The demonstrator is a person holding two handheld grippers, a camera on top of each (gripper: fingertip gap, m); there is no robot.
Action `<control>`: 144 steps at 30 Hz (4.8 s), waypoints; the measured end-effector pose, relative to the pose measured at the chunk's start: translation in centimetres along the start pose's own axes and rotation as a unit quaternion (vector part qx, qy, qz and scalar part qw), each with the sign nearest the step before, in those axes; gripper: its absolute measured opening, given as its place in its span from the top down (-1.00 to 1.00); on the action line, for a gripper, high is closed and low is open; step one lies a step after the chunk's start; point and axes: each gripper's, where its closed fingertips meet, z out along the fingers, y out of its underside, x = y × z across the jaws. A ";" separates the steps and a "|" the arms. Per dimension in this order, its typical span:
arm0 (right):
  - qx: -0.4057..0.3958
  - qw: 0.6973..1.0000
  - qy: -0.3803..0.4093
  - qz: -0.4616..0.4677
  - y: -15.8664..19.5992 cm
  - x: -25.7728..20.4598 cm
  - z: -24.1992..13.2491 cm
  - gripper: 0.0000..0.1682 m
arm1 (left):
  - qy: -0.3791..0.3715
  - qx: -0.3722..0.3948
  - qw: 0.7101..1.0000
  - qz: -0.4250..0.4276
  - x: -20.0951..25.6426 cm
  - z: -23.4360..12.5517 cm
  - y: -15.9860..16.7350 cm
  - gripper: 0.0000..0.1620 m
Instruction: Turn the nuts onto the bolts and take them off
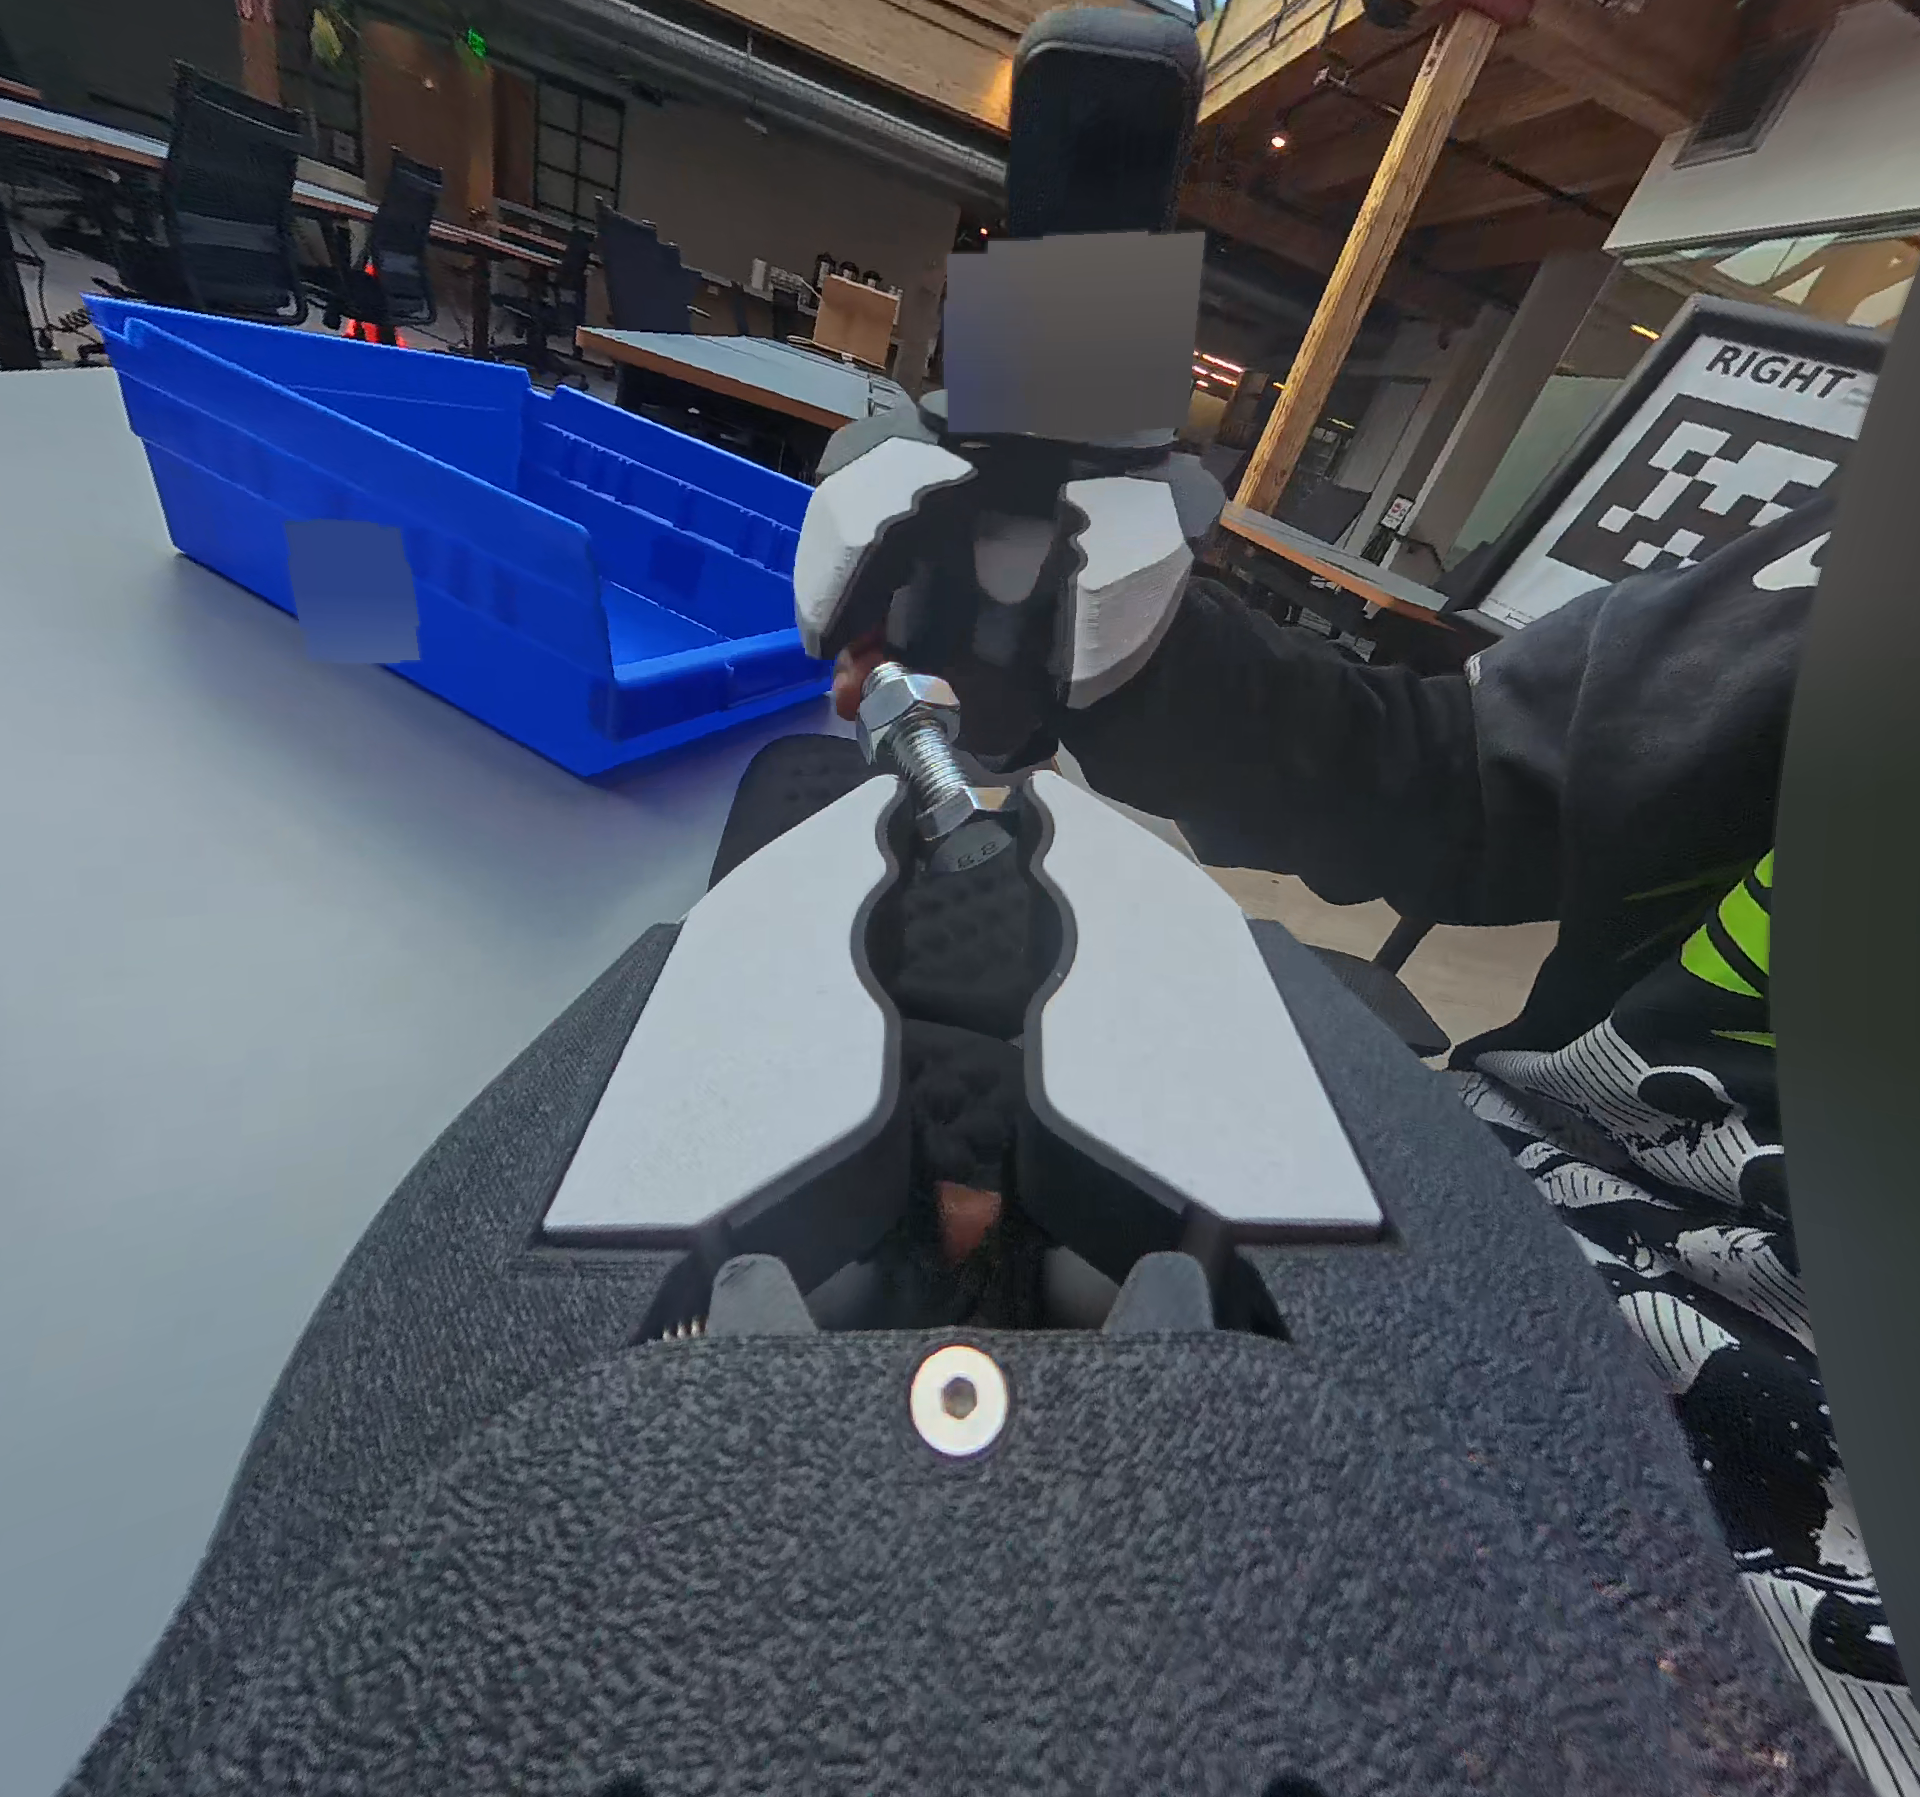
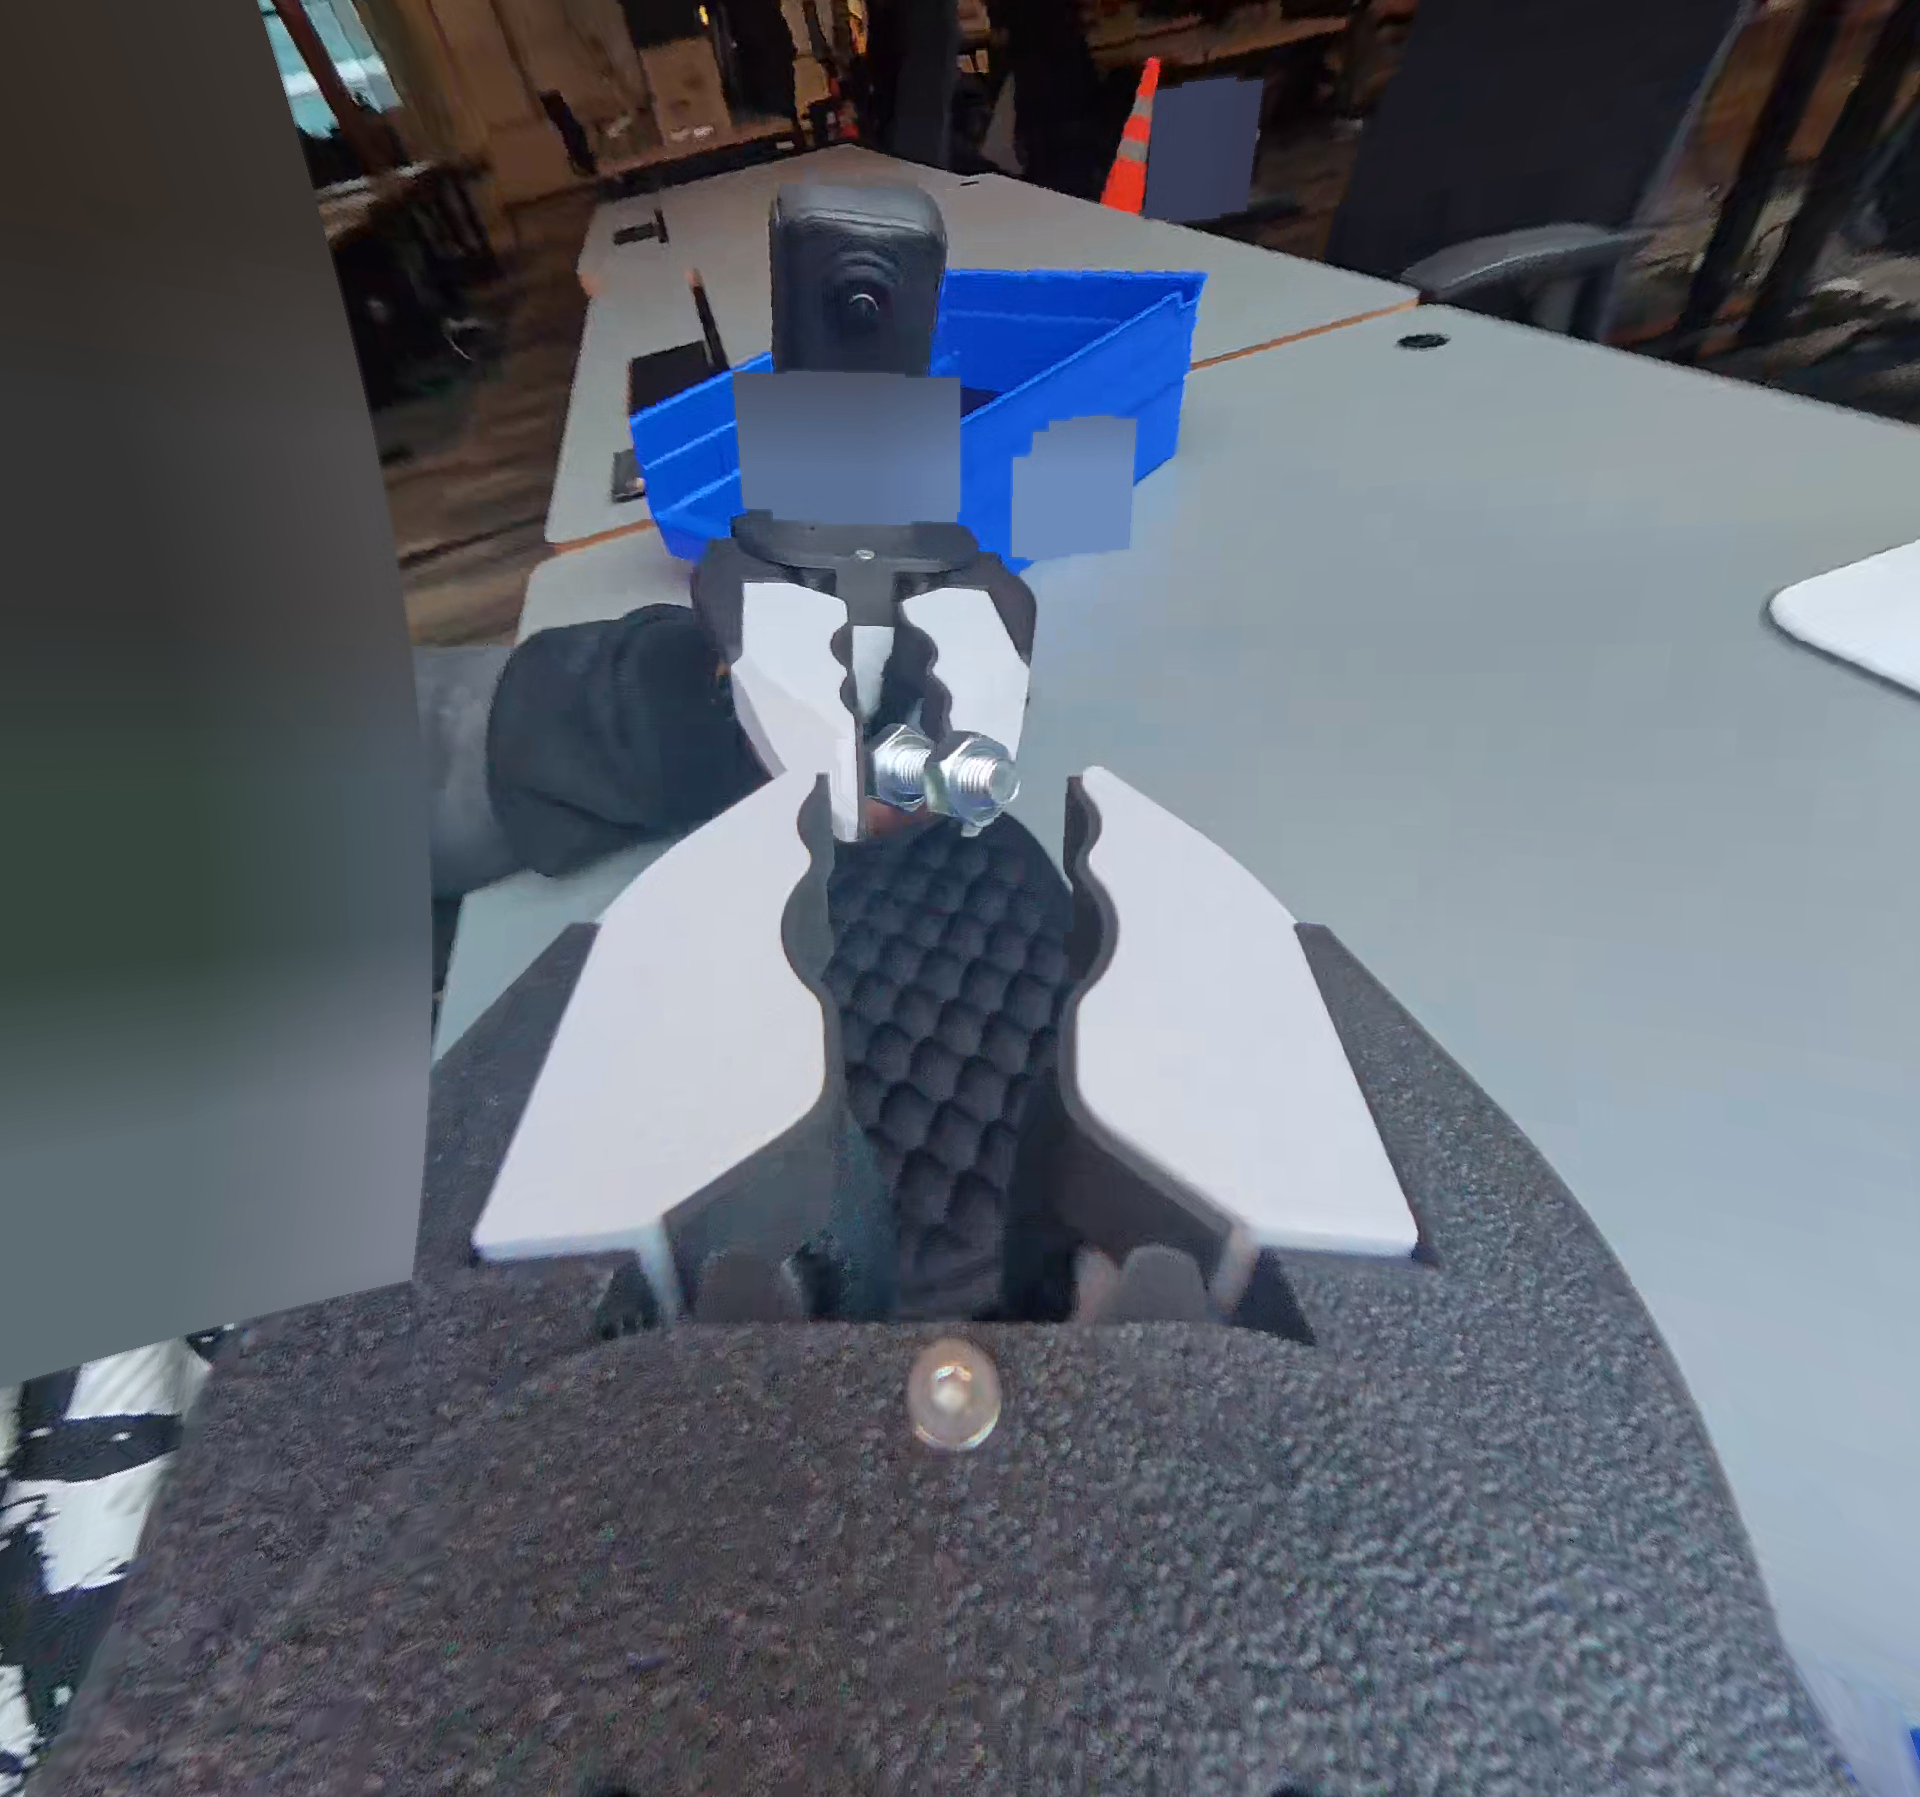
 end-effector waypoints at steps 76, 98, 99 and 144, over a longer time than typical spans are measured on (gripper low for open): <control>0.168 0.948 0.271 -0.006 -1.8 4.4 -13.7 0.80 | -0.109 -0.120 0.984 0.074 -1.6 1.3 2.8 0.41; 0.038 0.969 0.245 0.017 7.4 3.9 -8.0 0.85 | -0.622 -0.259 0.735 -0.071 -5.0 -41.3 -8.7 0.42; 0.034 0.969 0.244 0.019 7.6 3.9 -8.0 0.85 | -0.627 -0.278 0.719 -0.112 -5.5 -43.1 -7.7 0.41; 0.019 0.970 0.239 0.044 8.2 4.2 -7.7 0.85 | -0.630 -0.410 0.563 -0.344 -12.9 -51.2 1.5 0.88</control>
